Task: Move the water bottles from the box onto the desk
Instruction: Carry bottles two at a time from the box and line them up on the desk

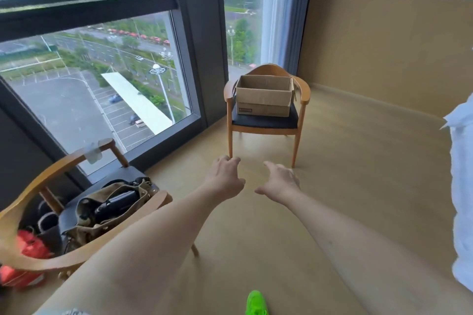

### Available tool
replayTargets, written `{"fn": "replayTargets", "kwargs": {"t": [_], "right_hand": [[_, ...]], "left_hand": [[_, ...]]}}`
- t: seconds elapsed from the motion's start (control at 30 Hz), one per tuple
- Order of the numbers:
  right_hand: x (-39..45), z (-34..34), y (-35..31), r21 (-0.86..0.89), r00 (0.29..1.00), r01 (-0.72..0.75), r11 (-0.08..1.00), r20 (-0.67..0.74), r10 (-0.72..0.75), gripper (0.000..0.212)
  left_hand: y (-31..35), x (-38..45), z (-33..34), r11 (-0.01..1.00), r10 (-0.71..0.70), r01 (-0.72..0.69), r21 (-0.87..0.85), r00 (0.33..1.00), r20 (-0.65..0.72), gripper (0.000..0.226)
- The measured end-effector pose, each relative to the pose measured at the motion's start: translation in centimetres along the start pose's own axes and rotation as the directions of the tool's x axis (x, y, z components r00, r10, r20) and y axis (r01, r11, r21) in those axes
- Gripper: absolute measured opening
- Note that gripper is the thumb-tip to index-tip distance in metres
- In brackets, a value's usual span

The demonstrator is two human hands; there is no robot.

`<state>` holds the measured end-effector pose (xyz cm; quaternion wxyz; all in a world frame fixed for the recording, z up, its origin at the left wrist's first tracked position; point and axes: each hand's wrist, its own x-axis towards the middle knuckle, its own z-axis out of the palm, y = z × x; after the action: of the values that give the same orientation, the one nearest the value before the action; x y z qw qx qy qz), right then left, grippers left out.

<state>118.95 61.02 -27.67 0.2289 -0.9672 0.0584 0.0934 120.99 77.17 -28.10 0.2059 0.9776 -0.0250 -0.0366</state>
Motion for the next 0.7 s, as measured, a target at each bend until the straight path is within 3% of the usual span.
{"fn": "replayTargets", "kwargs": {"t": [0.2,0.4,0.57,0.7], "right_hand": [[12.6,-4.6,-2.1,0.021,0.999,0.039,0.999,-0.004,-0.039,0.084],[22.6,-5.6,-2.5,0.062,1.0,0.004,0.998,0.008,-0.004,0.085],[32.3,-6.3,-1.7,0.061,0.999,-0.049,0.997,0.001,0.049,0.081],[41.7,-8.2,-1.6,0.036,0.993,-0.113,0.993,-0.019,0.114,0.088]], "left_hand": [[1.3,13.5,-3.2,0.999,-0.003,0.007,0.054,0.997,-0.073,0.061],[1.9,24.5,-2.7,1.0,-0.01,0.009,0.028,1.0,0.012,0.06],[2.5,34.9,-2.2,0.998,0.041,-0.043,0.04,0.998,0.043,0.039],[3.2,44.6,-2.3,0.993,0.109,-0.112,0.046,0.993,0.053,0.045]]}}
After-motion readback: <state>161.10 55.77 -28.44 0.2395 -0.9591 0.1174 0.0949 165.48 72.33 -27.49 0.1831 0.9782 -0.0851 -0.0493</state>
